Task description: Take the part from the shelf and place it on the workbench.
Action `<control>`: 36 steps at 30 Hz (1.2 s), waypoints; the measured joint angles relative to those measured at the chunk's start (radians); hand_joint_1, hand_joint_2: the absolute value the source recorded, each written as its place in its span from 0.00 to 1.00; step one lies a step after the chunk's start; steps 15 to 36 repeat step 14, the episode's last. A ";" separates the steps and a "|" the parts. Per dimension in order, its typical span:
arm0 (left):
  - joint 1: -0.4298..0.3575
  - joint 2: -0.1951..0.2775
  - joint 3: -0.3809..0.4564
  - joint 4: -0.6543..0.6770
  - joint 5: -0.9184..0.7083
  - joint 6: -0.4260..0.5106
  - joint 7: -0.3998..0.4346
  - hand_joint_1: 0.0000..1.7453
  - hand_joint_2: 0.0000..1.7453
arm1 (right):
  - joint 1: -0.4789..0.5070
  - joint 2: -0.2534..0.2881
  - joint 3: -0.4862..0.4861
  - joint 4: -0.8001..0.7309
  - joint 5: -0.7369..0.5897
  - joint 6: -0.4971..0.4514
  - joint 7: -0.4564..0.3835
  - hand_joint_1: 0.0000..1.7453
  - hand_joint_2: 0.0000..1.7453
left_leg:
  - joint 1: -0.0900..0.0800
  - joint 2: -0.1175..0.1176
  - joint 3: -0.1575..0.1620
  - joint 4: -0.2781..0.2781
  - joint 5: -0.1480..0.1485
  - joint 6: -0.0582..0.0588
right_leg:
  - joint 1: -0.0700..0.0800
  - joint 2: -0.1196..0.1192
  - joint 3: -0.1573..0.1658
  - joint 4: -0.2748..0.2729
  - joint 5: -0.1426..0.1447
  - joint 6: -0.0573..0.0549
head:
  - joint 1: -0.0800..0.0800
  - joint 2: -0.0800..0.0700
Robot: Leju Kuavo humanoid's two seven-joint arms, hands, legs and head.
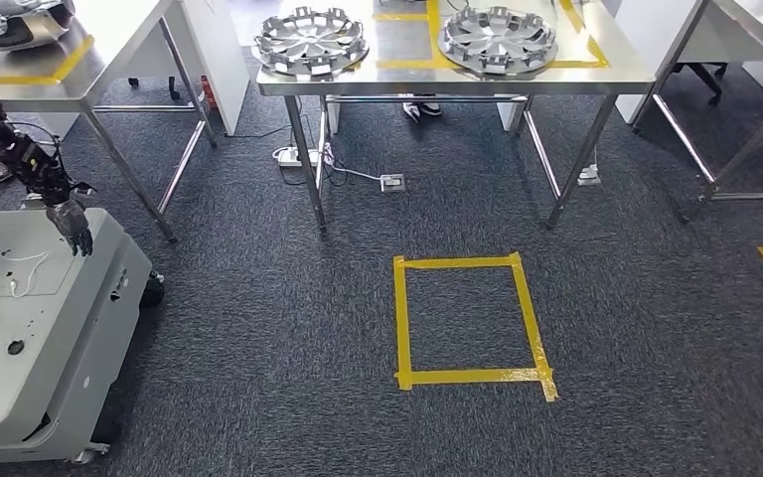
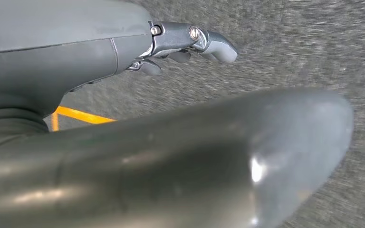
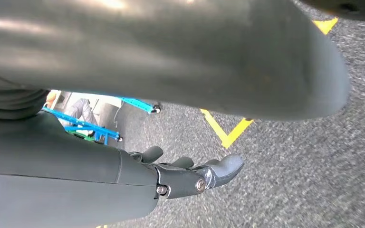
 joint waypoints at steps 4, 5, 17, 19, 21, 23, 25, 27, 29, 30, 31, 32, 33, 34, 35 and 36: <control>-0.013 -0.004 0.014 -0.001 0.000 -0.011 -0.039 0.00 0.00 | -0.011 0.002 -0.001 0.000 0.013 0.000 -0.011 0.00 0.00 | -0.001 -0.030 -0.008 -0.013 0.013 0.031 | -0.004 0.008 0.003 0.003 -0.005 0.027 | 0.001 0.000; -0.019 -0.005 0.017 -0.001 -0.002 -0.011 -0.041 0.00 0.00 | -0.011 0.003 -0.001 0.000 0.017 0.000 -0.009 0.00 0.00 | 0.001 -0.039 -0.008 -0.016 0.019 0.038 | -0.005 0.035 -0.007 0.031 -0.028 0.032 | 0.001 0.000; -0.026 -0.009 0.022 0.002 -0.030 -0.004 0.005 0.00 0.00 | -0.004 0.006 -0.001 0.000 0.026 0.000 0.040 0.00 0.00 | -0.010 -0.141 -0.024 -0.009 0.039 0.049 | 0.006 0.150 0.006 0.059 -0.033 0.005 | 0.002 0.000; -0.026 -0.009 0.022 0.002 -0.030 -0.004 0.005 0.00 0.00 | -0.004 0.006 -0.001 0.000 0.026 0.000 0.040 0.00 0.00 | -0.010 -0.141 -0.024 -0.009 0.039 0.049 | 0.006 0.150 0.006 0.059 -0.033 0.005 | 0.002 0.000; -0.026 -0.009 0.022 0.002 -0.030 -0.004 0.005 0.00 0.00 | -0.004 0.006 -0.001 0.000 0.026 0.000 0.040 0.00 0.00 | -0.010 -0.141 -0.024 -0.009 0.039 0.049 | 0.006 0.150 0.006 0.059 -0.033 0.005 | 0.002 0.000; -0.026 -0.009 0.022 0.002 -0.030 -0.004 0.005 0.00 0.00 | -0.004 0.006 -0.001 0.000 0.026 0.000 0.040 0.00 0.00 | -0.010 -0.141 -0.024 -0.009 0.039 0.049 | 0.006 0.150 0.006 0.059 -0.033 0.005 | 0.002 0.000; -0.026 -0.009 0.022 0.002 -0.030 -0.004 0.005 0.00 0.00 | -0.004 0.006 -0.001 0.000 0.026 0.000 0.040 0.00 0.00 | -0.010 -0.141 -0.024 -0.009 0.039 0.049 | 0.006 0.150 0.006 0.059 -0.033 0.005 | 0.002 0.000; -0.026 -0.009 0.022 0.002 -0.030 -0.004 0.005 0.00 0.00 | -0.004 0.006 -0.001 0.000 0.026 0.000 0.040 0.00 0.00 | -0.010 -0.141 -0.024 -0.009 0.039 0.049 | 0.006 0.150 0.006 0.059 -0.033 0.005 | 0.002 0.000; -0.026 -0.009 0.022 0.002 -0.030 -0.004 0.005 0.00 0.00 | -0.004 0.006 -0.001 0.000 0.026 0.000 0.040 0.00 0.00 | -0.010 -0.141 -0.024 -0.009 0.039 0.049 | 0.006 0.150 0.006 0.059 -0.033 0.005 | 0.002 0.000; -0.026 -0.009 0.022 0.002 -0.030 -0.004 0.005 0.00 0.00 | -0.004 0.006 -0.001 0.000 0.026 0.000 0.040 0.00 0.00 | -0.010 -0.141 -0.024 -0.009 0.039 0.049 | 0.006 0.150 0.006 0.059 -0.033 0.005 | 0.002 0.000; -0.026 -0.009 0.022 0.002 -0.030 -0.004 0.005 0.00 0.00 | -0.004 0.006 -0.001 0.000 0.026 0.000 0.040 0.00 0.00 | -0.010 -0.141 -0.024 -0.009 0.039 0.049 | 0.006 0.150 0.006 0.059 -0.033 0.005 | 0.002 0.000; -0.026 -0.009 0.022 0.002 -0.030 -0.004 0.005 0.00 0.00 | -0.004 0.006 -0.001 0.000 0.026 0.000 0.040 0.00 0.00 | -0.010 -0.141 -0.024 -0.009 0.039 0.049 | 0.006 0.150 0.006 0.059 -0.033 0.005 | 0.002 0.000; -0.026 -0.009 0.022 0.002 -0.030 -0.004 0.005 0.00 0.00 | -0.004 0.006 -0.001 0.000 0.026 0.000 0.040 0.00 0.00 | -0.010 -0.141 -0.024 -0.009 0.039 0.049 | 0.006 0.150 0.006 0.059 -0.033 0.005 | 0.002 0.000; -0.026 -0.009 0.022 0.002 -0.030 -0.004 0.005 0.00 0.00 | -0.004 0.006 -0.001 0.000 0.026 0.000 0.040 0.00 0.00 | -0.010 -0.141 -0.024 -0.009 0.039 0.049 | 0.006 0.150 0.006 0.059 -0.033 0.005 | 0.002 0.000; -0.026 -0.009 0.022 0.002 -0.030 -0.004 0.005 0.00 0.00 | -0.004 0.006 -0.001 0.000 0.026 0.000 0.040 0.00 0.00 | -0.010 -0.141 -0.024 -0.009 0.039 0.049 | 0.006 0.150 0.006 0.059 -0.033 0.005 | 0.002 0.000; -0.026 -0.009 0.022 0.002 -0.030 -0.004 0.005 0.00 0.00 | -0.004 0.006 -0.001 0.000 0.026 0.000 0.040 0.00 0.00 | -0.010 -0.141 -0.024 -0.009 0.039 0.049 | 0.006 0.150 0.006 0.059 -0.033 0.005 | 0.002 0.000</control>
